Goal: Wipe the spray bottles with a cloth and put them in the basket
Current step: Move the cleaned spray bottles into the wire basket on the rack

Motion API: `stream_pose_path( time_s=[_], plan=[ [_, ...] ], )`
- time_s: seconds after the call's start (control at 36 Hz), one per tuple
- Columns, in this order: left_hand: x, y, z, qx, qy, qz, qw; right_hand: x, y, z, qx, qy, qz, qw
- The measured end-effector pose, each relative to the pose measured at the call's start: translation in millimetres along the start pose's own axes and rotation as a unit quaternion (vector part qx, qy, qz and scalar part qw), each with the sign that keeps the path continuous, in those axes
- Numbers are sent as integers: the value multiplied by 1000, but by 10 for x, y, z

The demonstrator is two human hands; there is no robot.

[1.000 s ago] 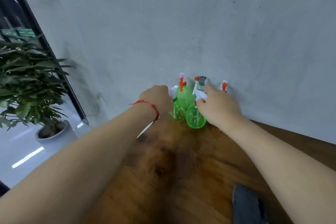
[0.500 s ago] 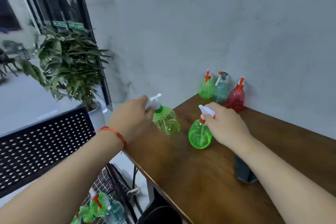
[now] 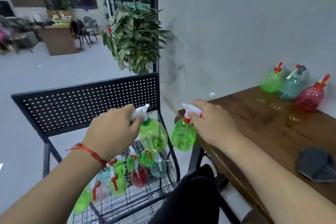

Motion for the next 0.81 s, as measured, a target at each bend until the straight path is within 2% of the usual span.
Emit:
stream_pose_path(
  time_s=[0.31, 0.42, 0.5, 0.81],
  plan=[
    [-911, 488, -933, 91, -53, -86, 991, -1327, -12, -25, -4, 20, -115, 993],
    [-1315, 673, -1106, 101, -86, -145, 980, -1766, 43, 45, -5, 38, -153, 988],
    [-1575, 746, -1190, 92, -115, -155, 977, -2063, 85, 63, 2, 37, -174, 984],
    [-2559, 958, -1350, 141, -57, -199, 968, -2937, 90, 223, -35, 36, -262, 964]
  ],
)
Point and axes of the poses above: each hand's wrist, its own y-axis away from the middle knuckle, its own x-axis out of the back of the hand, z = x × y, the point moved 9 cm from there along -y, towards the middle knuckle, and after that the axes turned 2 degrees about z, right-handed, at the moved point
